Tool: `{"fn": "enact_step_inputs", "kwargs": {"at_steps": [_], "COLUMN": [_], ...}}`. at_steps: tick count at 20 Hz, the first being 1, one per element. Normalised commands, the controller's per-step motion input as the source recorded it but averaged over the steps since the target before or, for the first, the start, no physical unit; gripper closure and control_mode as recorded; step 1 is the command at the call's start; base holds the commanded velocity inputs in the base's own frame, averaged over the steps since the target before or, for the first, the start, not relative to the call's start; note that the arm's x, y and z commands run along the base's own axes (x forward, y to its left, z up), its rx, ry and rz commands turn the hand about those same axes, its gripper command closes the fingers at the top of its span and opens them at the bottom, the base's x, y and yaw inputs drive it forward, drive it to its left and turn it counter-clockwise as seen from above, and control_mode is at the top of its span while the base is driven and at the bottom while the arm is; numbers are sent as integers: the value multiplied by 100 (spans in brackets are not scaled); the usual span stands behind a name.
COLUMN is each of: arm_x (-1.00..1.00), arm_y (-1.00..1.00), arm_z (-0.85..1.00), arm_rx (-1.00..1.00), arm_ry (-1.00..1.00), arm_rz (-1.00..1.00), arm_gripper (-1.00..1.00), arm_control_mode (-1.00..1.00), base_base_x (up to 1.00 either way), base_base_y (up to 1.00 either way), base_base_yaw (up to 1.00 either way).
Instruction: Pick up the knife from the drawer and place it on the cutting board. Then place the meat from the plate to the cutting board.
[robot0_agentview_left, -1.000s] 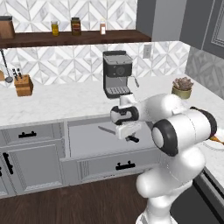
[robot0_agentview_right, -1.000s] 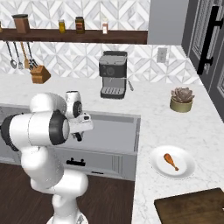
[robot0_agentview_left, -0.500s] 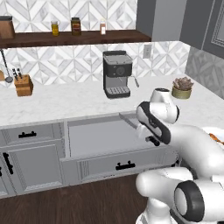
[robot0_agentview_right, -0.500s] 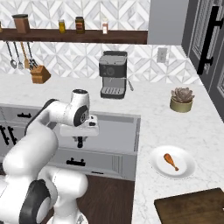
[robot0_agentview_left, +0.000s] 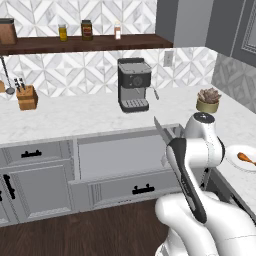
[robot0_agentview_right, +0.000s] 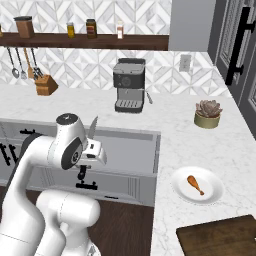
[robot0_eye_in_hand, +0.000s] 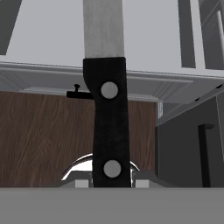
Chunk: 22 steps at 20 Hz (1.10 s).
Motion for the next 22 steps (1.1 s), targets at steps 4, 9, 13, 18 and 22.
{"fn": "enact_step_inputs", "kwargs": {"at_steps": [4, 9, 13, 18, 22], "arm_x": [0, 0, 0, 0, 0], "arm_y": [0, 0, 0, 0, 0], "arm_z": [0, 0, 0, 0, 0], "arm_rx": [0, 0, 0, 0, 0], "arm_ry": [0, 0, 0, 0, 0], "arm_rz": [0, 0, 0, 0, 0], "arm_gripper": [100, 100, 100, 100, 100], "arm_control_mode": [-100, -100, -100, 100, 100], "base_base_x": [0, 0, 0, -5, -7], "base_base_y": [0, 0, 0, -1, 0], "base_base_yaw": [0, 0, 0, -11, -86]}}
